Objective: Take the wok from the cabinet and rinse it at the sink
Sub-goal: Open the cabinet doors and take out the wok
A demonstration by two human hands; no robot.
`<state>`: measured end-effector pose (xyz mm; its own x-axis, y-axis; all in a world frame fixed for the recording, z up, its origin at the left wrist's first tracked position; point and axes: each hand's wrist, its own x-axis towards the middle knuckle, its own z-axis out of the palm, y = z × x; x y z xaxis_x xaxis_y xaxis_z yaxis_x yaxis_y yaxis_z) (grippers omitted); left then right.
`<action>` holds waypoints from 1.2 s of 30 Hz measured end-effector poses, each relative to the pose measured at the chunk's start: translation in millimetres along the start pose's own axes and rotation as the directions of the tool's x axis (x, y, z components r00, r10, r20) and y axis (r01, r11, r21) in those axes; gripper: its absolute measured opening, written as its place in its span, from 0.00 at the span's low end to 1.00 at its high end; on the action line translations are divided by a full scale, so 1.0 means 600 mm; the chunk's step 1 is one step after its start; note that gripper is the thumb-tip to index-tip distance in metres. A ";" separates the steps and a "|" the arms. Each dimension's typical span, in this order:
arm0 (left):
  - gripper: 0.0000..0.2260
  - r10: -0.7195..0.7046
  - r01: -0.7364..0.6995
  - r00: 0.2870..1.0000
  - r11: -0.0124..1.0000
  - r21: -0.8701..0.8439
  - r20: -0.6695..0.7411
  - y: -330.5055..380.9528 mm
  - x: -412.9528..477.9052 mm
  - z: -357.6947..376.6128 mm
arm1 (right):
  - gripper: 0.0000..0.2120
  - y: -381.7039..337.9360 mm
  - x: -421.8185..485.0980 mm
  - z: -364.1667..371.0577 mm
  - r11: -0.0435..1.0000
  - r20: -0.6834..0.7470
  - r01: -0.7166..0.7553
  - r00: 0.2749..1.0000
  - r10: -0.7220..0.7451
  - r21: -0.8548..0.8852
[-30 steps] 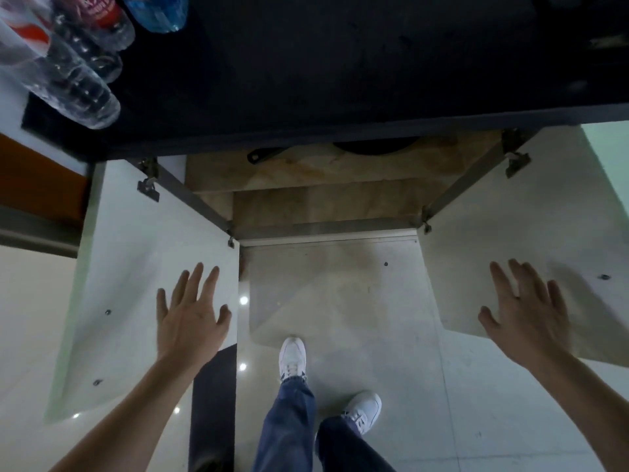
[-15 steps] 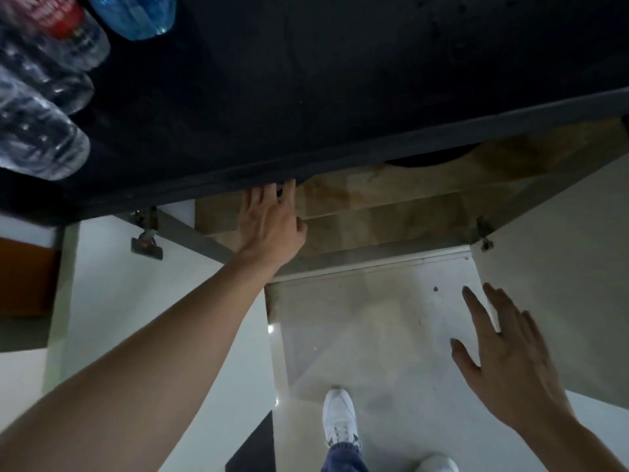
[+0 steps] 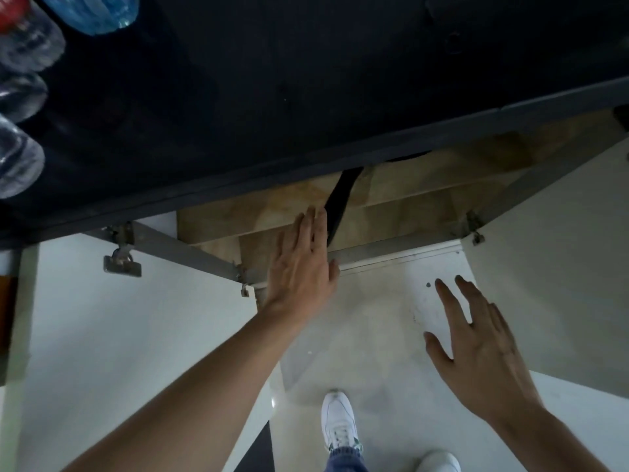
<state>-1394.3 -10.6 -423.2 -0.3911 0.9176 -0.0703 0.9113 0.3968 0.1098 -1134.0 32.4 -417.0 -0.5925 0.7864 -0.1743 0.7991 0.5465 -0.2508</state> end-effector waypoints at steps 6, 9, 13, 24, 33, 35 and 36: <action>0.38 -0.061 0.081 0.995 0.956 -0.281 0.078 0.066 0.072 0.000 | 0.38 0.008 0.002 -0.010 0.999 -0.028 -0.034 0.999 0.035 0.023; 0.41 -0.060 0.170 0.970 0.861 -0.479 0.236 0.093 0.091 0.000 | 0.38 0.011 0.003 -0.009 0.997 -0.031 -0.056 0.998 0.057 0.046; 0.27 -0.126 0.388 0.920 0.422 -0.819 0.370 0.129 0.115 -0.003 | 0.39 0.016 0.004 -0.008 0.993 -0.011 -0.101 0.995 0.102 0.067; 0.11 -0.102 0.554 0.800 -0.254 -0.793 0.592 0.154 0.116 -0.016 | 0.34 0.032 0.048 -0.022 0.971 0.028 -0.192 0.981 0.190 0.145; 0.04 -0.065 0.605 0.767 -0.258 -0.753 0.638 0.140 -0.023 -0.016 | 0.08 -0.042 0.154 -0.026 0.172 0.443 -0.498 0.852 0.278 0.850; 0.04 -0.049 0.617 0.760 -0.258 -0.743 0.648 0.137 -0.046 -0.019 | 0.10 -0.062 0.177 -0.021 -0.003 0.512 -0.518 0.843 0.165 0.855; 0.04 -0.043 0.624 0.757 -0.253 -0.740 0.653 0.135 -0.057 -0.019 | 0.13 -0.071 0.187 -0.013 -0.029 0.532 -0.532 0.839 0.112 0.846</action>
<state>-1308.4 -9.4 -400.5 -0.2507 0.6635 -0.7049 -0.5693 0.4879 0.6617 -1233.5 99.4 -418.6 -0.4621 0.5683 -0.6808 0.2061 -0.6778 -0.7057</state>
